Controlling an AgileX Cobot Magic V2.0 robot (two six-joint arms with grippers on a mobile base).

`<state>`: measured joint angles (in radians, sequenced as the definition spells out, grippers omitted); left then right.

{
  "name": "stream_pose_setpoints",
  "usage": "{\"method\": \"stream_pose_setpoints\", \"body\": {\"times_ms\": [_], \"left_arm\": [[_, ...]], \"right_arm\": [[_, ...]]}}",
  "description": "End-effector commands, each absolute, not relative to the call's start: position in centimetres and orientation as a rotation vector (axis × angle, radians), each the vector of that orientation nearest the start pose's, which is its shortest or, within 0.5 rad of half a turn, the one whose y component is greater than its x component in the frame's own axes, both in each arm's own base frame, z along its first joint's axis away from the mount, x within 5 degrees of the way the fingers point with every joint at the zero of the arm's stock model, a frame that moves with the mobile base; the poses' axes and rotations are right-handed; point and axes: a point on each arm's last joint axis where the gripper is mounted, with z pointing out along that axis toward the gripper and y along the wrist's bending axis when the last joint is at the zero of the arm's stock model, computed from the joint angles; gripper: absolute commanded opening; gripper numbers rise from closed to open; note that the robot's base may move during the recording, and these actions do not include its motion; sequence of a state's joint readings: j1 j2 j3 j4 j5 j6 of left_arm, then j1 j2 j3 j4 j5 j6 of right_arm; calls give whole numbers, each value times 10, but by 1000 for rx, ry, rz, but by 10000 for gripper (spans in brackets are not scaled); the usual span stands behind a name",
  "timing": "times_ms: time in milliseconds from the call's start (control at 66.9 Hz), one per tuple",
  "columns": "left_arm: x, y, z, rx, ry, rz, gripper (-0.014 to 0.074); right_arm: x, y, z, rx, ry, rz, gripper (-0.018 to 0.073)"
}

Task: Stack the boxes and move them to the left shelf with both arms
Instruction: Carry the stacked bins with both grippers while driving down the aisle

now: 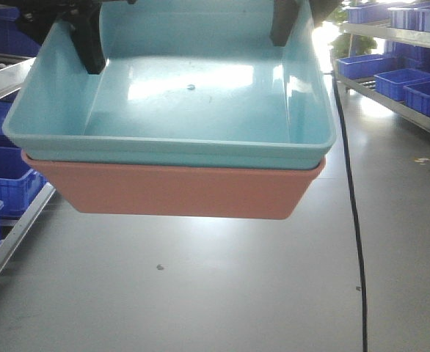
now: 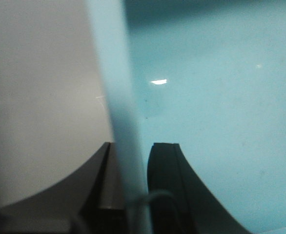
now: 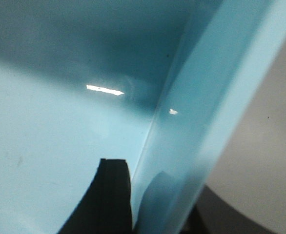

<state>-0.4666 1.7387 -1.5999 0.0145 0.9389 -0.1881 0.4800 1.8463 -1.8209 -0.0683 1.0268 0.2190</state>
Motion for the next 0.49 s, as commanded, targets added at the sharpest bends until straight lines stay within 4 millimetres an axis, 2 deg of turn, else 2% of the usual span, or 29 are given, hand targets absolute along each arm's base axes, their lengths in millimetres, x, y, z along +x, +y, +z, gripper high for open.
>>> {"method": "stream_pose_setpoints", "body": {"times_ms": [0, 478], "left_arm": [[334, -190, 384, 307, 2287, -507, -3], [332, -189, 381, 318, 2330, -493, -3]], "right_arm": [[350, 207, 400, -339, 2296, 495, 54], [345, 204, 393, -364, 2383, 442, 54]]}}
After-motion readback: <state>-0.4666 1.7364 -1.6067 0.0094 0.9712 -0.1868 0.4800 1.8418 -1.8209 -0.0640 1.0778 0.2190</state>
